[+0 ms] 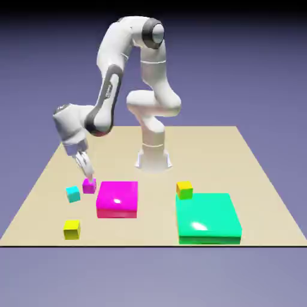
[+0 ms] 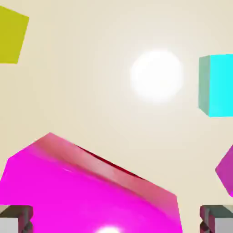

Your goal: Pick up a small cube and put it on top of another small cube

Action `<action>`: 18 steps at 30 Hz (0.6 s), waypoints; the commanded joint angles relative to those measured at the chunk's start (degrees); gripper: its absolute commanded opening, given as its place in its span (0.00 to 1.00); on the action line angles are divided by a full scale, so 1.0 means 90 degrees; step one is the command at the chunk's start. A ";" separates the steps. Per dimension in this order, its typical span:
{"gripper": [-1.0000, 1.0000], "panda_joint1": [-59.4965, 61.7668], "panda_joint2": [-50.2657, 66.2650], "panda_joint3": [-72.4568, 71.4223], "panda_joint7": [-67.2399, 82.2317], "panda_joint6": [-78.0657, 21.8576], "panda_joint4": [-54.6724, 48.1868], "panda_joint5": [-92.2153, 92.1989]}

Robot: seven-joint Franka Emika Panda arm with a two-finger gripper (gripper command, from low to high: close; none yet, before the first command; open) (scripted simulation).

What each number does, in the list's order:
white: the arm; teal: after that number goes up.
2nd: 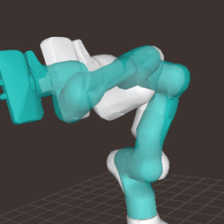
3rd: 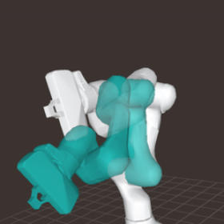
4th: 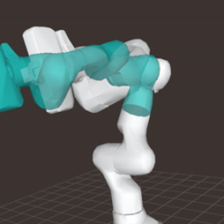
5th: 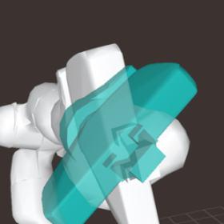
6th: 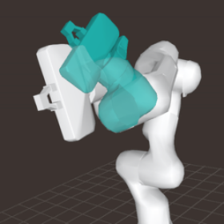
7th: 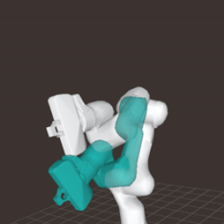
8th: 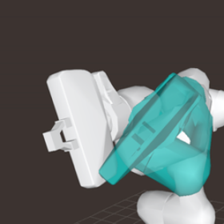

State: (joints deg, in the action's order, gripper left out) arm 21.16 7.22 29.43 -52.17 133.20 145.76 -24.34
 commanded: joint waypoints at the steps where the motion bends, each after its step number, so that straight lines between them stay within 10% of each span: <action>1: 0.50 0.0122 0.0231 0.0170 -0.0056 -0.0236 -0.0088 -0.0141; 10: 0.50 0.0712 0.1857 -0.0154 0.0621 -0.0030 -0.0211 -0.1713; 11: 0.00 0.0712 0.1857 -0.0155 0.0621 -0.0030 -0.0211 -0.1713; 18: 0.00 0.0340 0.0874 0.0537 -0.0622 -0.0745 -0.0454 -0.0756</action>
State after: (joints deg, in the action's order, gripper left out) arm 24.22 15.09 34.26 -57.65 126.50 141.67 -31.35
